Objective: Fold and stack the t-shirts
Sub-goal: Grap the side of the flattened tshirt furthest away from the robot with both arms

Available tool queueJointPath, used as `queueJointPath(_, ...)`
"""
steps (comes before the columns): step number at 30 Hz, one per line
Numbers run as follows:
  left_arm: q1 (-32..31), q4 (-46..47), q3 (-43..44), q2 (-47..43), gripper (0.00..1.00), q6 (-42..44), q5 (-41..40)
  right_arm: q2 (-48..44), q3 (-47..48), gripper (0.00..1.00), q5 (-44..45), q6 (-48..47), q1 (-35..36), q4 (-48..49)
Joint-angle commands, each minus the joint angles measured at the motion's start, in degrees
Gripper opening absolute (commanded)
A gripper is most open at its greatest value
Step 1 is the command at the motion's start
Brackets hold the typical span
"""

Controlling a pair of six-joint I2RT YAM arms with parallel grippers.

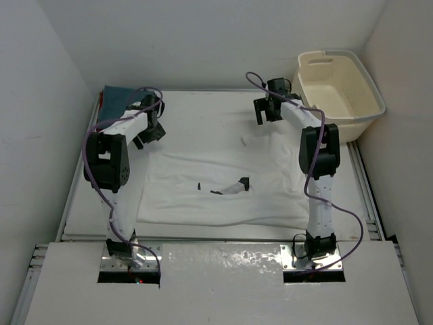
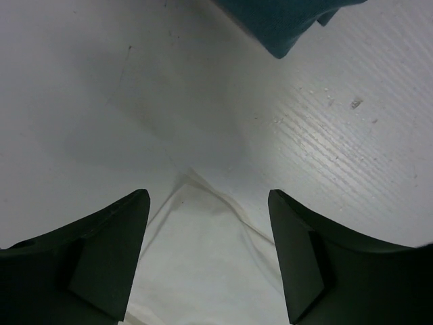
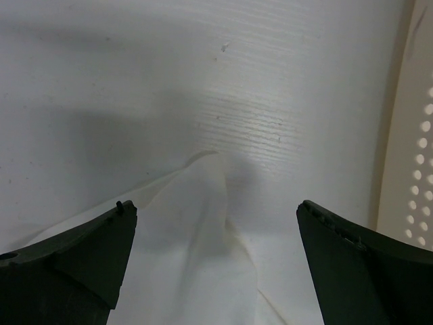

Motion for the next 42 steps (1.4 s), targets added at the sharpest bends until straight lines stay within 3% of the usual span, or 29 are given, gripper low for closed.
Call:
queueJointPath(1, 0.46, 2.66, -0.54, 1.74, 0.69, -0.15, 1.07, 0.16, 1.75, 0.99, 0.45, 0.40, -0.35, 2.89)
queueJointPath(6, 0.46, 3.10, -2.19, 3.76, 0.54, -0.50, 1.69, 1.83, 2.10, 0.99, -0.17, 2.51, -0.88, 3.16)
queueJointPath(12, 0.55, 3.71, -5.36, 3.85, 0.45, -1.02, 0.28, 2.36, 2.01, 0.99, -1.49, 3.66, -1.58, 4.12)
queueJointPath(15, 0.55, 4.68, -5.81, 4.29, 0.30, -1.11, 1.42, 3.32, 2.45, 0.99, -2.72, 3.48, -1.58, 3.60)
queueJointPath(19, 0.55, 5.74, -6.51, 4.38, 0.03, -1.20, 3.00, 4.03, 1.75, 0.93, -3.16, 4.45, -1.67, 4.12)
queueJointPath(27, 0.55, 7.23, -6.69, 3.15, 0.00, -0.41, 4.32, 3.69, -0.79, 0.46, -9.21, 9.89, -2.11, 5.61)
queueJointPath(30, 0.55, 8.02, -6.86, 2.19, 0.00, 0.20, 4.50, 2.36, -4.75, 0.40, -9.58, 9.99, -2.11, 7.02)
queueJointPath(33, 0.55, 9.43, -7.04, 0.87, 0.00, 1.17, 5.73, 1.57, -5.11, 0.02, -10.11, 6.31, -2.11, 6.94)
queueJointPath(38, 0.38, 12.41, -9.31, -3.43, 0.00, 2.49, 8.19, -3.16, -5.89, 0.00, -10.11, -3.35, -2.11, 7.99)
queueJointPath(42, -0.15, 14.96, -12.56, -7.48, 0.00, 3.46, 9.33, -12.47, -13.61, 0.00, -9.76, -8.28, -2.03, 10.97)
